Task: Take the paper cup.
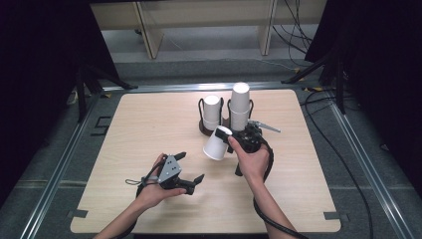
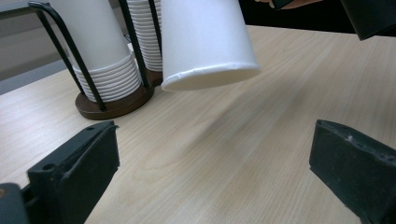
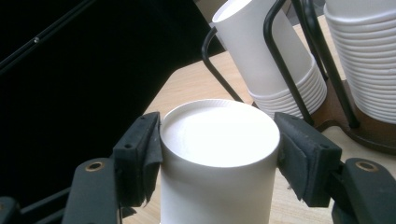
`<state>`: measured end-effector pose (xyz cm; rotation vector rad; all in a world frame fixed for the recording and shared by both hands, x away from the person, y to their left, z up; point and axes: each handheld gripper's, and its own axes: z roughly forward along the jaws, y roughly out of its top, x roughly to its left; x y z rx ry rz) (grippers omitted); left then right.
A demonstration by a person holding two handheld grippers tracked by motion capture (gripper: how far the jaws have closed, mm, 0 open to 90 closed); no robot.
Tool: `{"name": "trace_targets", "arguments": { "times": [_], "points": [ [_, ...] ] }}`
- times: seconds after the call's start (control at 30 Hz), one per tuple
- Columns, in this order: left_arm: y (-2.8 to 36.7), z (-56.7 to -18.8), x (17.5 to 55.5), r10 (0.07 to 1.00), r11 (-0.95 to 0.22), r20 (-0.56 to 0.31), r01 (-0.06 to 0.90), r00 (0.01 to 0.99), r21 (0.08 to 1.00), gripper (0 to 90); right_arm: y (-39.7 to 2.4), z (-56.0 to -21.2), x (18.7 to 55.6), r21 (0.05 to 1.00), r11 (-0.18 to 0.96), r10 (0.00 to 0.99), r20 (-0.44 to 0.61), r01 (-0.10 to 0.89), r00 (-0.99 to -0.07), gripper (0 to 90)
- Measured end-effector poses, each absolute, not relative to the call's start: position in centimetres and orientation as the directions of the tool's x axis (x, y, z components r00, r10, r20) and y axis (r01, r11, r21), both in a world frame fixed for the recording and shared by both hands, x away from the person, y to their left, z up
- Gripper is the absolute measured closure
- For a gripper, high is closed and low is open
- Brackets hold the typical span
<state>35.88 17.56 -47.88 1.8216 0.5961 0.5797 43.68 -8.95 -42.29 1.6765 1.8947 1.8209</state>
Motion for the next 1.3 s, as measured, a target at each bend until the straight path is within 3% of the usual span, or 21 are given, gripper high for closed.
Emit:
{"name": "trace_targets", "arguments": {
  "times": [1.13, 1.3],
  "points": [
    [16.0, -47.9, 37.0, 0.618, -0.286, 0.117, 0.083, 0.777, 0.955, 0.6, -9.3, -43.4, 44.1, 0.674, -0.328, 0.619, 0.683, 0.662, -0.389, 35.0],
    [15.9, -47.7, 37.1, 0.612, -0.278, 0.122, 0.068, 0.781, 0.958, 0.3, -9.6, -43.0, 43.9, 0.598, -0.38, 0.57, 0.752, 0.705, -0.331, 35.0]
  ]
}}
